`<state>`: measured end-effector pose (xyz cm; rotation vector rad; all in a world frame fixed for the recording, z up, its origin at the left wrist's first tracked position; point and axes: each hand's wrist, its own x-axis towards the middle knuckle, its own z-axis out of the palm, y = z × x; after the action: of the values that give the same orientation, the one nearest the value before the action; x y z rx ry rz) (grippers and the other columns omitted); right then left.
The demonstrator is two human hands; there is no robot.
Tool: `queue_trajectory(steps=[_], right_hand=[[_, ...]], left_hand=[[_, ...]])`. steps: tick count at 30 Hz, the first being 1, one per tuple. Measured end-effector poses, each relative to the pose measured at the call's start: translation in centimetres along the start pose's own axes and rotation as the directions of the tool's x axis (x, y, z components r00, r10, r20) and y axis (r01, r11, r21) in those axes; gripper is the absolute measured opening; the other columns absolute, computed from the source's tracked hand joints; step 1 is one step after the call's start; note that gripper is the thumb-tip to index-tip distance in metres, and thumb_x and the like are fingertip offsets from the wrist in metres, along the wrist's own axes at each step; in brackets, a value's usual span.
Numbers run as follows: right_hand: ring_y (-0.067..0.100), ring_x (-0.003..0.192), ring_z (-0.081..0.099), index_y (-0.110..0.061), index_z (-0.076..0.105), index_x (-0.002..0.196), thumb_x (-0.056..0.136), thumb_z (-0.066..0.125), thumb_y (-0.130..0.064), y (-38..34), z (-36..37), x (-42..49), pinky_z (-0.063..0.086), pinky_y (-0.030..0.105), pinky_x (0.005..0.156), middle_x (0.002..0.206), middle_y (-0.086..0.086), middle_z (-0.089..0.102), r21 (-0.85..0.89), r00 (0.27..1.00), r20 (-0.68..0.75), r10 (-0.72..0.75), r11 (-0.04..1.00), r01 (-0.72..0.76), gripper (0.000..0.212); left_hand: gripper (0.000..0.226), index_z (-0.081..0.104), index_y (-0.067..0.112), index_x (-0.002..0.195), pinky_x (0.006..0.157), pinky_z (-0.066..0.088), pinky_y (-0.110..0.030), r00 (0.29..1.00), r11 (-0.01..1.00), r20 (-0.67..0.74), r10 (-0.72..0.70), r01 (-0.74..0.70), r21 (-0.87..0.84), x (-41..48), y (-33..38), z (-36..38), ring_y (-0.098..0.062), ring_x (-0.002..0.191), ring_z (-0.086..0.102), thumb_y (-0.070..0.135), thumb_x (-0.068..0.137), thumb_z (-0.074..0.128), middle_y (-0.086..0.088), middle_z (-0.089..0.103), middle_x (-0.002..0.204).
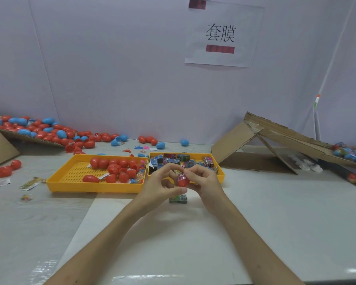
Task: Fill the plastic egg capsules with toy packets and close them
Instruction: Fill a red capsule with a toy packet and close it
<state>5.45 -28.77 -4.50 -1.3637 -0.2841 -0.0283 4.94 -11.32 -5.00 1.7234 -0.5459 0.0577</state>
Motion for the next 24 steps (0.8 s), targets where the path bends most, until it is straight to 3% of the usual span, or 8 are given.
queue_trajectory(steps=[5, 9, 12, 15, 18, 21, 24], right_hand=[[0.027, 0.092, 0.071, -0.008, 0.073, 0.098, 0.093, 0.066, -0.011, 0.08, 0.19, 0.08, 0.057, 0.032, 0.076, 0.098, 0.016, 0.07, 0.059, 0.999, 0.034, 0.037, 0.998, -0.039, 0.009], [0.029, 0.098, 0.071, -0.006, 0.072, 0.108, 0.09, 0.068, -0.02, -0.03, 0.15, 0.1, 0.058, 0.037, 0.082, 0.104, 0.019, 0.07, 0.091, 0.997, 0.04, 0.061, 0.994, -0.064, 0.023], [0.033, 0.101, 0.07, -0.004, 0.069, 0.117, 0.098, 0.061, -0.021, 0.02, 0.16, 0.22, 0.057, 0.047, 0.089, 0.111, 0.024, 0.068, 0.117, 0.998, 0.048, 0.04, 0.992, -0.045, 0.027], [0.029, 0.097, 0.07, -0.009, 0.071, 0.116, 0.095, 0.064, -0.01, 0.07, 0.03, 0.24, 0.058, 0.045, 0.084, 0.112, 0.018, 0.07, 0.084, 1.0, 0.021, -0.019, 0.996, 0.017, 0.021], [0.03, 0.105, 0.07, -0.011, 0.071, 0.113, 0.091, 0.069, -0.003, 0.27, 0.02, 0.26, 0.058, 0.043, 0.089, 0.117, 0.017, 0.07, -0.015, 0.998, -0.011, -0.066, 0.998, 0.066, 0.024], [0.021, 0.099, 0.072, -0.01, 0.071, 0.111, 0.09, 0.071, -0.003, 0.32, 0.08, 0.23, 0.058, 0.034, 0.083, 0.111, 0.013, 0.073, -0.079, 0.994, -0.031, -0.105, 0.992, 0.102, 0.022], [0.019, 0.093, 0.071, -0.011, 0.072, 0.109, 0.089, 0.073, -0.007, 0.26, 0.02, 0.21, 0.06, 0.038, 0.081, 0.107, 0.009, 0.074, -0.093, 0.992, -0.056, -0.113, 0.99, 0.107, 0.02]], left_hand=[[0.045, 0.065, 0.045, 0.111, 0.074, 0.06, -0.032, 1.0, 1.0, -0.02, 0.018, -0.018, 0.0, 0.11, -0.22, -0.21, -0.016, 0.071, 0.065, 0.016, 0.083, 0.084, 0.007, 0.066, 0.086], [0.041, 0.063, 0.039, 0.12, 0.068, 0.058, -0.027, 0.999, 0.999, -0.033, 0.034, -0.033, 0.011, 0.17, -0.35, -0.17, -0.017, 0.073, 0.069, 0.02, 0.088, 0.079, 0.005, 0.071, 0.093], [0.034, 0.062, 0.032, 0.127, 0.068, 0.056, -0.027, 0.999, 0.999, -0.044, 0.013, -0.014, -0.042, 0.21, -0.27, -0.31, -0.018, 0.074, 0.07, 0.022, 0.096, 0.07, 0.003, 0.074, 0.096], [0.027, 0.059, 0.027, 0.129, 0.072, 0.058, -0.029, 0.998, 0.974, -0.005, -0.064, 0.062, -0.218, 0.17, -0.18, -0.41, -0.02, 0.076, 0.069, 0.02, 0.103, 0.058, -0.001, 0.075, 0.099], [0.027, 0.056, 0.022, 0.132, 0.072, 0.056, -0.031, 0.99, 0.938, 0.063, -0.124, 0.138, -0.318, 0.14, -0.21, -0.39, -0.022, 0.078, 0.068, 0.023, 0.106, 0.051, -0.006, 0.075, 0.104], [0.029, 0.052, 0.026, 0.135, 0.074, 0.055, -0.033, 0.985, 0.927, 0.091, -0.148, 0.171, -0.333, 0.08, -0.21, -0.21, -0.023, 0.08, 0.068, 0.027, 0.107, 0.048, -0.009, 0.074, 0.105], [0.028, 0.054, 0.031, 0.134, 0.072, 0.056, -0.032, 0.99, 0.948, 0.052, -0.128, 0.137, -0.286, 0.04, -0.07, -0.13, -0.022, 0.079, 0.067, 0.03, 0.106, 0.05, -0.009, 0.075, 0.103]])
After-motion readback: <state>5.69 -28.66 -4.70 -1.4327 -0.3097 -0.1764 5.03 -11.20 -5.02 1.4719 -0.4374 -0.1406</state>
